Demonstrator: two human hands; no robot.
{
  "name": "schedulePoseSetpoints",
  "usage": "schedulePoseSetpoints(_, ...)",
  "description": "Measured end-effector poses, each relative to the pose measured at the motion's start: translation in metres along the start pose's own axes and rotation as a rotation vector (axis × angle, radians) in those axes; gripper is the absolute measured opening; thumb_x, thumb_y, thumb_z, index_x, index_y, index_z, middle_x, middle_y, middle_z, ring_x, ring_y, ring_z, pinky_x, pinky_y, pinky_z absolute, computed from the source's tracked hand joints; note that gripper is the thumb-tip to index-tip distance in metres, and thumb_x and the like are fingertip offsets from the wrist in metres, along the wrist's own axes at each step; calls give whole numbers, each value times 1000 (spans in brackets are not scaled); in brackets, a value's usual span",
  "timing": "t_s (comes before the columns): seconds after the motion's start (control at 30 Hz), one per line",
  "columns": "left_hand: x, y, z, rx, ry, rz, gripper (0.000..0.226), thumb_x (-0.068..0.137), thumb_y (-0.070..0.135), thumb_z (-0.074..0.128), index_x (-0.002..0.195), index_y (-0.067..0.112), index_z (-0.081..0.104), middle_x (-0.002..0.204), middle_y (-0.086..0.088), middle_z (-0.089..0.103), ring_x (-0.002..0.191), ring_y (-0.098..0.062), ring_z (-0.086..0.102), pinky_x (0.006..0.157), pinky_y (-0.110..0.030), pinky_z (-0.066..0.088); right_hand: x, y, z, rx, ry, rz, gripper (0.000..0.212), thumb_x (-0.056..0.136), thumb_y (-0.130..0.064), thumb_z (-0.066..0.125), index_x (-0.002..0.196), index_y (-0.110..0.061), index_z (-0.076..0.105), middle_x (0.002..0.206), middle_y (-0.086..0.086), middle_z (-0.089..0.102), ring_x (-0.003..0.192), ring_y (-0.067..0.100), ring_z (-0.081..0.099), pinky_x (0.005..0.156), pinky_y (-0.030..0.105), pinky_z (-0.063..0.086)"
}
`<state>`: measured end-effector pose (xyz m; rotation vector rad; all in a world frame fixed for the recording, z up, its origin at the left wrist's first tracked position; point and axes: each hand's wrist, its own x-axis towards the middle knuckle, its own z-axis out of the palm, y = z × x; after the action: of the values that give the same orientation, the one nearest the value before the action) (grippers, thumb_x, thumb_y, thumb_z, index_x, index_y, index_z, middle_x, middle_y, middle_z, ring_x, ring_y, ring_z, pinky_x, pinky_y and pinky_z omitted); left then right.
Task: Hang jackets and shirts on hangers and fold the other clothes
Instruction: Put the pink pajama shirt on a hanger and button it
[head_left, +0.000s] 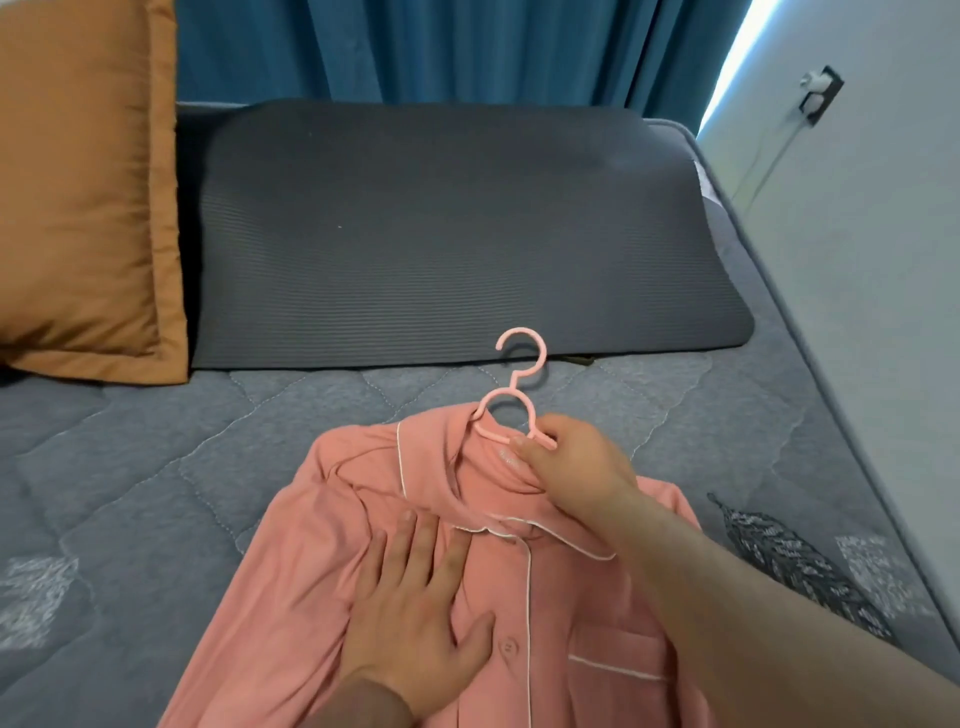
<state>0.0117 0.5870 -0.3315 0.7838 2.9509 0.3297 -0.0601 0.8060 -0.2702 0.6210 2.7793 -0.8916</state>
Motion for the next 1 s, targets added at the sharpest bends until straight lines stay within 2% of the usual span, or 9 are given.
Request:
schedulePoseSetpoints(0.23, -1, 10, -15, 27, 99, -13, 62, 68, 66, 50, 118, 32, 63, 128, -6, 61, 123, -35, 50, 109, -51, 27, -112, -3, -27, 126, -15, -210, 31, 87, -37, 60, 60, -24, 53, 47, -5, 43, 47, 6, 40, 51, 31, 34)
schedulePoseSetpoints(0.33, -20, 13, -34, 31, 24, 36, 58, 74, 64, 44, 117, 31, 65, 127, -5, 60, 120, -32, 50, 106, -49, 32, -172, -9, -53, -35, 0, -300, 40, 90, -31, 58, 57, -13, 45, 50, 2, 40, 49, 11, 36, 51, 32, 30)
schedulePoseSetpoints(0.43, -81, 18, -57, -170, -34, 61, 67, 79, 60, 44, 132, 21, 56, 140, -7, 51, 130, -29, 46, 111, -40, 34, -220, -31, -97, -6, 132, -351, 41, 86, -30, 63, 49, -25, 44, 55, -1, 47, 62, 11, 47, 57, 28, 32)
schedulePoseSetpoints(0.5, -133, 19, -90, -331, 105, -85, 68, 79, 54, 47, 135, 16, 52, 144, -9, 46, 135, -27, 40, 113, -33, 28, -252, -55, -134, 0, 174, -387, 42, 84, -29, 67, 49, -33, 46, 61, -5, 48, 70, 7, 49, 60, 21, 33)
schedulePoseSetpoints(0.6, -176, 10, -176, -422, 452, -341, 77, 74, 51, 60, 136, 7, 47, 134, -15, 47, 128, -32, 40, 106, -42, 30, -304, -103, -205, 45, 202, -416, 34, 84, -29, 69, 53, -35, 58, 70, -3, 51, 76, 5, 52, 64, 17, 34)
schedulePoseSetpoints(0.7, -194, 4, -279, -462, 456, -583, 88, 68, 43, 80, 138, 6, 42, 130, -17, 48, 124, -36, 41, 104, -49, 35, -359, -159, -286, 39, 218, -471, 21, 85, -38, 66, 64, -37, 68, 78, 3, 56, 79, 7, 56, 70, 18, 39)
schedulePoseSetpoints(0.8, -196, 15, -361, -597, 323, -488, 58, 72, 56, 65, 122, 26, 58, 115, -5, 65, 110, -29, 60, 85, -40, 49, -414, -216, -371, 41, 241, -527, 14, 78, -48, 60, 68, -55, 67, 84, 2, 63, 84, 10, 60, 78, 23, 44)
schedulePoseSetpoints(0.9, -200, 43, -449, -667, 270, -506, 59, 75, 73, 40, 109, 32, 66, 101, -3, 69, 99, -27, 64, 78, -34, 49, -470, -255, -447, 85, 262, -567, 9, 77, -52, 60, 76, -56, 68, 84, -12, 68, 84, 0, 61, 72, 11, 41)
schedulePoseSetpoints(1.0, -219, 68, -549, -733, 527, -175, 33, 95, 54, 35, 109, 40, 61, 93, 6, 66, 89, -16, 62, 74, -36, 47, -519, -287, -515, 152, 254, -537, 14, 89, -27, 66, 86, -39, 73, 84, -16, 73, 85, 9, 67, 77, 22, 49)
